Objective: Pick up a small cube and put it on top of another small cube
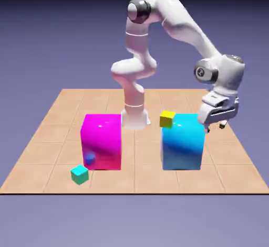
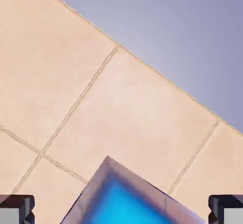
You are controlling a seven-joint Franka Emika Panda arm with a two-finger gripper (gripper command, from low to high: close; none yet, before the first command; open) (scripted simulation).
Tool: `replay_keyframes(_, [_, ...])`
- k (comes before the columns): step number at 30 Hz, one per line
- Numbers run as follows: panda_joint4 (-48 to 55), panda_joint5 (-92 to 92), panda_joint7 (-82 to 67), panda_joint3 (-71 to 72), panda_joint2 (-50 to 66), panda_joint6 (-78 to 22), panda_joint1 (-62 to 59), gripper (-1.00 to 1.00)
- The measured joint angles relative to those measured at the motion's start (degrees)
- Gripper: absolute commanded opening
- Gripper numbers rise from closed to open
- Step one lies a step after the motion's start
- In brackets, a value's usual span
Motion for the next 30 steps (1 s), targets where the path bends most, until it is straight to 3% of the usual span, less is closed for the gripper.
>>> replay_keyframes(17, [14.83, -24.58, -7.64, 20.99, 35.22, -41.5, 8.15, 1.0])
replay_keyframes(20, [13.97, -25.51, -8.79, 23.41, 35.23, -42.94, 7.43, 1.0])
replay_keyframes(23, [7.75, -28.25, -6.94, 21.7, 36.19, -36.66, 4.99, 1.0])
replay_keyframes(24, [7.07, -28.56, -6.73, 21.51, 36.29, -35.96, 4.72, -1.0])
replay_keyframes(30, [14.32, -25.42, -8.41, 23.46, 33.84, -41.81, 8.29, -1.0])
